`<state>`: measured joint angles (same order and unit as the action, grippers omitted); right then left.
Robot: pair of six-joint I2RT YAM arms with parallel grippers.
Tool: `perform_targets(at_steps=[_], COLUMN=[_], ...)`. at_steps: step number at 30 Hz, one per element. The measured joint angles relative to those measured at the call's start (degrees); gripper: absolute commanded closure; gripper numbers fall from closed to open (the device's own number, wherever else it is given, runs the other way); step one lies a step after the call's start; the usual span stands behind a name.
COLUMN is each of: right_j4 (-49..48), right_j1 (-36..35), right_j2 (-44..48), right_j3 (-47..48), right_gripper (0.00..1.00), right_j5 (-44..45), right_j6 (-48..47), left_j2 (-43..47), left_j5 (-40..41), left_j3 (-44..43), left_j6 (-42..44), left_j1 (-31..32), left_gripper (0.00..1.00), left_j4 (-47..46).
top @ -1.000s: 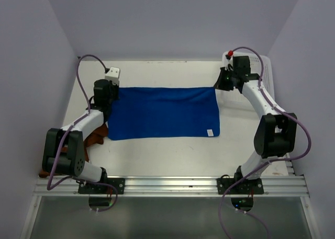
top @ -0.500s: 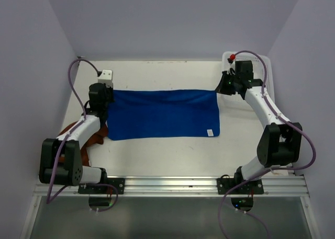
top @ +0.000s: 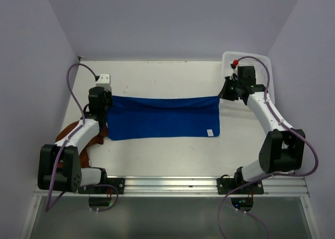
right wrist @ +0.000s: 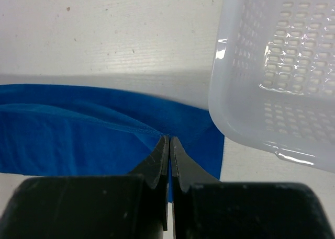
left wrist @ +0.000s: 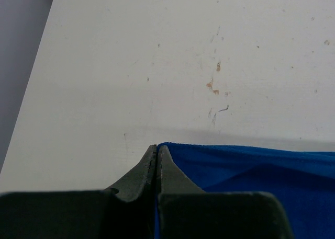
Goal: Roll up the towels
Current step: Fold the towel
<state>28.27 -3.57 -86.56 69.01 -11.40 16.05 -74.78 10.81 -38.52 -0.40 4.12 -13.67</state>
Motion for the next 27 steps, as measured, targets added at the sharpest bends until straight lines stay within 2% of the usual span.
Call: perform_targets(at_steps=[11, 27], right_j4=[0.5, 0.6], right_j1=[1.1, 1.1], right_j2=[2.5, 8.3], right_j3=[-3.0, -10.9], right_gripper=[1.00, 1.00], right_j5=[1.0, 1.6], right_j6=[0.8, 1.0], left_j2=[5.1, 8.0], left_j5=[0.8, 1.0], left_j3=[2.4, 4.8], left_j6=[-2.2, -6.1], left_j1=[0.0, 0.0], left_gripper=[1.00, 1.00], left_j4=[3.5, 9.7])
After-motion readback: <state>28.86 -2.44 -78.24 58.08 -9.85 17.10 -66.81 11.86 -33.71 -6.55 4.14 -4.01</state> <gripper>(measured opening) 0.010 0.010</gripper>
